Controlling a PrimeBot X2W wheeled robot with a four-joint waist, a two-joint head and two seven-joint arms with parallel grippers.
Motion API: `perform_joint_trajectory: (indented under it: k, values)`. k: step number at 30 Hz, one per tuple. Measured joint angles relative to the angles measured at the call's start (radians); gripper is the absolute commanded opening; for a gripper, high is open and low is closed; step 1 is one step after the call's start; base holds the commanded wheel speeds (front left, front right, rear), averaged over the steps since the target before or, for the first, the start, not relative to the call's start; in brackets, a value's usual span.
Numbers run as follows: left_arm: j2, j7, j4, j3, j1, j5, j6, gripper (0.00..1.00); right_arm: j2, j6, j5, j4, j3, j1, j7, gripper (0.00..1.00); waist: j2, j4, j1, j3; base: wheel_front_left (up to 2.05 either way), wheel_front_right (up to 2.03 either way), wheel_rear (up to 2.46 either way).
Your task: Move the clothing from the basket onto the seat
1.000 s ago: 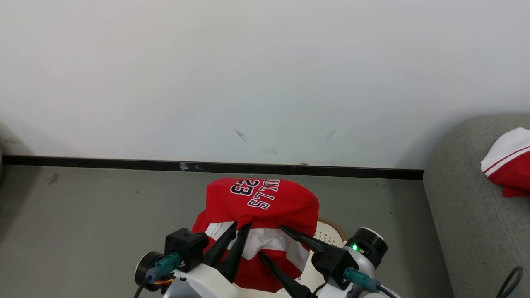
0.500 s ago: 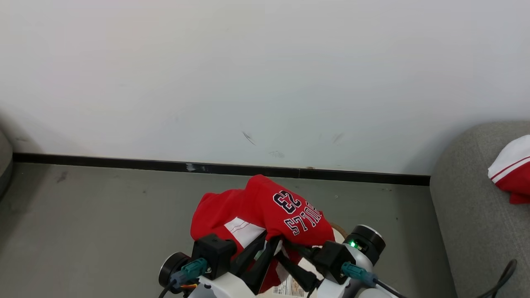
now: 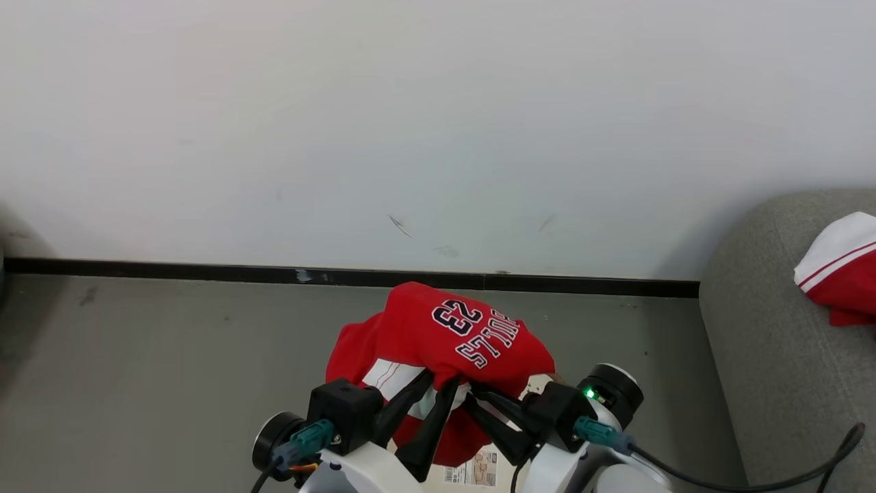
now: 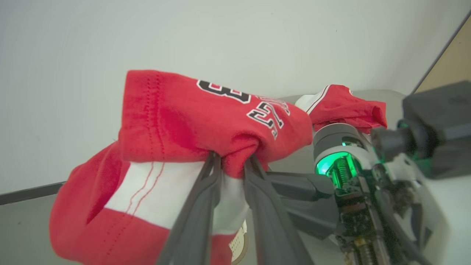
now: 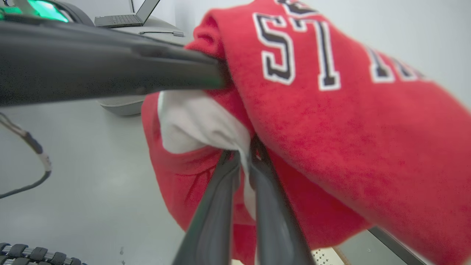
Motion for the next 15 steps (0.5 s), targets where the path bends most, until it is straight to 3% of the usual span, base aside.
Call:
perform_joint_trajectory:
  k: [1,2,3,4,5,15]
  values:
    - [0.0,0.0,-0.001,0.001,0.0,0.004,0.001,0.43,0.0,0.0,0.003,0.001,-0.007,0.0,0.0,0.0,0.0,-0.003,0.0,0.001,0.0,0.0,0.0]
    - [0.0,0.0,-0.003,0.002,0.0,0.008,0.002,0.66,0.0,0.0,0.007,0.001,-0.016,0.0,0.0,0.0,0.0,-0.006,0.0,0.002,0.0,0.0,0.0]
    - [0.0,0.0,-0.005,0.002,0.0,0.01,0.006,0.66,0.0,0.0,0.008,0.001,-0.025,0.0,0.0,0.0,0.0,-0.009,0.0,0.002,0.0,0.0,0.0]
    - [0.0,0.0,-0.007,0.003,0.0,0.014,0.008,0.87,0.0,0.0,0.008,0.001,-0.033,0.0,0.0,0.0,0.0,-0.012,0.0,0.003,0.0,0.0,0.0]
    - [0.001,0.0,-0.007,0.003,0.001,0.014,0.008,0.98,0.0,0.0,0.008,0.002,-0.04,0.0,0.0,0.0,0.0,-0.015,0.0,0.004,0.0,0.0,0.0]
    - [0.018,-0.011,-0.02,-0.016,0.005,0.018,-0.012,1.0,0.0,0.0,0.001,-0.015,-0.118,0.0,0.0,0.0,0.0,-0.066,0.0,0.011,0.0,0.0,0.0]
